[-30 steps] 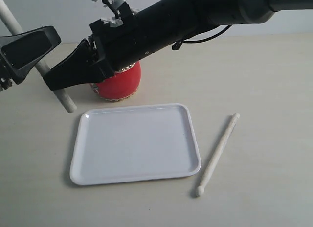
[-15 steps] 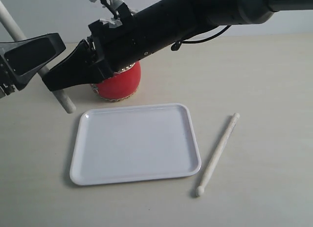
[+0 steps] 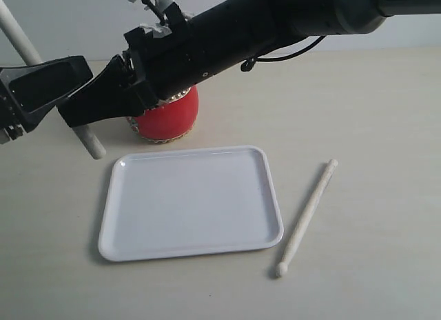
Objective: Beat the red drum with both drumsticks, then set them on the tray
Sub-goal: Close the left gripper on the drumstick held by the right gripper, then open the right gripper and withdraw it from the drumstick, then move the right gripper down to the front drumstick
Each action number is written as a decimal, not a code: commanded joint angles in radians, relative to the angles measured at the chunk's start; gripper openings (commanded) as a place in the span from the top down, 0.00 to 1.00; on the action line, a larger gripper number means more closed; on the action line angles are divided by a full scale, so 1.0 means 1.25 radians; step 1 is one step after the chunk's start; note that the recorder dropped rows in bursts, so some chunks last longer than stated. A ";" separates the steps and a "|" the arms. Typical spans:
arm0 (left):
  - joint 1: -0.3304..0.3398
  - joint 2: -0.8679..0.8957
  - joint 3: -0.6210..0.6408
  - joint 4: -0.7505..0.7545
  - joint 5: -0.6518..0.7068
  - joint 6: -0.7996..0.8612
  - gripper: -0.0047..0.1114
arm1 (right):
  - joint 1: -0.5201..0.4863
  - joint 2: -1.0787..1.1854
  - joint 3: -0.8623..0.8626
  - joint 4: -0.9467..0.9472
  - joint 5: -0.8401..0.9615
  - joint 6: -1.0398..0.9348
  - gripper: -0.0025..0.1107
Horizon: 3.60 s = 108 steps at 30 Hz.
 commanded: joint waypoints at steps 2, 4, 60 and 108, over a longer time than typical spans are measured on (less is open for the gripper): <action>-0.001 0.001 -0.006 -0.009 -0.011 -0.004 0.88 | 0.001 -0.002 0.002 0.014 0.001 0.001 0.98; -0.001 0.001 -0.006 -0.009 -0.014 -0.001 0.96 | 0.001 -0.002 0.002 0.014 0.001 0.003 0.98; 0.002 -0.006 -0.006 -0.011 0.022 0.027 0.96 | -0.074 -0.044 0.002 -0.134 0.001 0.077 0.79; 0.002 -0.006 -0.039 0.055 0.308 -0.039 0.96 | -0.150 -0.216 -0.001 -1.077 -0.193 0.397 0.98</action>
